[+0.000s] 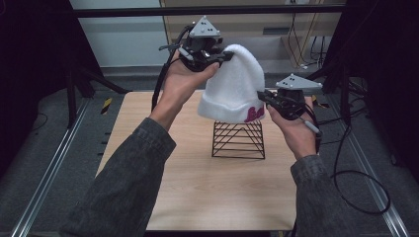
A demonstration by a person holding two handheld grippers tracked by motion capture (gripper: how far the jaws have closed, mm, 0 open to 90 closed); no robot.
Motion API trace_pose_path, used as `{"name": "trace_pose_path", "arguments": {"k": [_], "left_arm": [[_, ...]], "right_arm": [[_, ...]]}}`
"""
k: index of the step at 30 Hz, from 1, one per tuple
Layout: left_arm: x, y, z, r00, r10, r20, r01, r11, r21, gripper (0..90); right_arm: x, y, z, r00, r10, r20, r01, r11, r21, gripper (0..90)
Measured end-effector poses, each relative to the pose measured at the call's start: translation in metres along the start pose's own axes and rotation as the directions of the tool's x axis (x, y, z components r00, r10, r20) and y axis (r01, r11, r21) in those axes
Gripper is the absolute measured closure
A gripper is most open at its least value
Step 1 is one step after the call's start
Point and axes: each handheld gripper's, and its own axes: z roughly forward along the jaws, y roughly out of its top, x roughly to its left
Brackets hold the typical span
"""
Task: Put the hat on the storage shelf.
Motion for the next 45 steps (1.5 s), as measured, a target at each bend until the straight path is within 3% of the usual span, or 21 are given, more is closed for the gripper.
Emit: {"name": "trace_pose_path", "arguments": {"k": [6,18,28,38,45], "left_arm": [[-0.001,-0.010,0.014,0.9998,-0.020,0.010,0.020,0.9996,0.018,81.3],[0.002,-0.022,0.038,0.9990,-0.041,0.016,0.041,0.9988,0.026,81.2],[-0.007,-0.039,0.041,0.9984,-0.044,0.035,0.042,0.9979,0.049,81.2],[-0.016,-0.044,0.039,0.9988,-0.020,0.044,0.017,0.9982,0.057,81.2],[-0.021,-0.056,0.043,0.9983,-0.031,0.050,0.027,0.9967,0.077,81.1]], "right_arm": [[-0.003,-0.007,0.001,0.9999,-0.012,0.010,0.012,0.999,0.030,84.7],[-0.017,-0.022,0.003,0.9993,0.026,0.025,-0.028,0.998,0.058,84.7],[-0.015,-0.040,-0.003,0.9996,0.026,0.010,-0.027,0.995,0.091,84.7],[-0.011,-0.051,-0.002,0.9996,0.029,0.002,-0.029,0.994,0.106,84.6],[-0.007,-0.063,0.000,0.9995,0.031,0.001,-0.031,0.992,0.126,84.6]]}}
